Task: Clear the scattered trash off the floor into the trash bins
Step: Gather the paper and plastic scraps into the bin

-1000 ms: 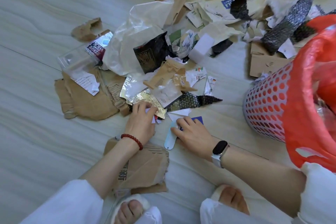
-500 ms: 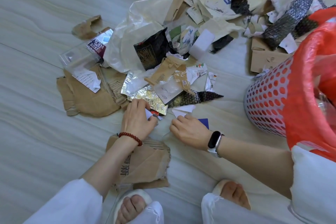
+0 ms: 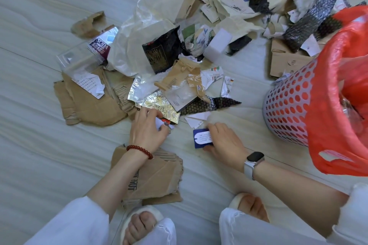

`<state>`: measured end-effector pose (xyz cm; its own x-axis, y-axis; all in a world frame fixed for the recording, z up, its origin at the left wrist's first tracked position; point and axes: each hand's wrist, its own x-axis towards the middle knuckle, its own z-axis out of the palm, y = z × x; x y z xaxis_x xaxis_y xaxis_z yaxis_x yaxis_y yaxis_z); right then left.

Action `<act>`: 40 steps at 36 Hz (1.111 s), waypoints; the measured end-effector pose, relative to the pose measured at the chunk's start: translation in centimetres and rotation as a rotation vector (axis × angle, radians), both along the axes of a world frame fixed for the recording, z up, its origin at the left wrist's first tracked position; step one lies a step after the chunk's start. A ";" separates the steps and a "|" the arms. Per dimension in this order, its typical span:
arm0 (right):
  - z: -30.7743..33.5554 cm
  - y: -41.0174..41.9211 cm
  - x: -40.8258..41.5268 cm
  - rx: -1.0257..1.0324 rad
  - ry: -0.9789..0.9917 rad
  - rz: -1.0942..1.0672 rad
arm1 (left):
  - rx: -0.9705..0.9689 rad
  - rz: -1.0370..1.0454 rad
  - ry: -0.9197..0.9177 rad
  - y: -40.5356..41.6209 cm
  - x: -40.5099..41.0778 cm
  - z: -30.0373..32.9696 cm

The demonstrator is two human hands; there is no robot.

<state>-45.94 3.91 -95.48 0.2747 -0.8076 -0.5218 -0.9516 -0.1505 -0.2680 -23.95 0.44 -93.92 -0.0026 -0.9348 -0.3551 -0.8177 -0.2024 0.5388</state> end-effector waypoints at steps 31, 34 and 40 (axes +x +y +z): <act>-0.3 -1.7 0.5 -0.499 -0.011 0.391 | -0.230 0.035 -0.026 -0.4 0.1 0.8; -0.5 -2.8 1.2 -0.389 -0.036 0.383 | -0.321 0.035 -0.039 -1.9 0.0 1.6; -1.1 -1.8 1.3 -0.406 -0.051 0.364 | -0.464 -0.103 -0.143 -5.8 -1.3 2.6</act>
<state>-44.60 2.06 -96.60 0.5912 -0.7892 -0.1663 -0.8058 -0.5690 -0.1643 -25.30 -5.35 -91.29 -0.0850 -0.9919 0.0948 -0.8931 0.1180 0.4340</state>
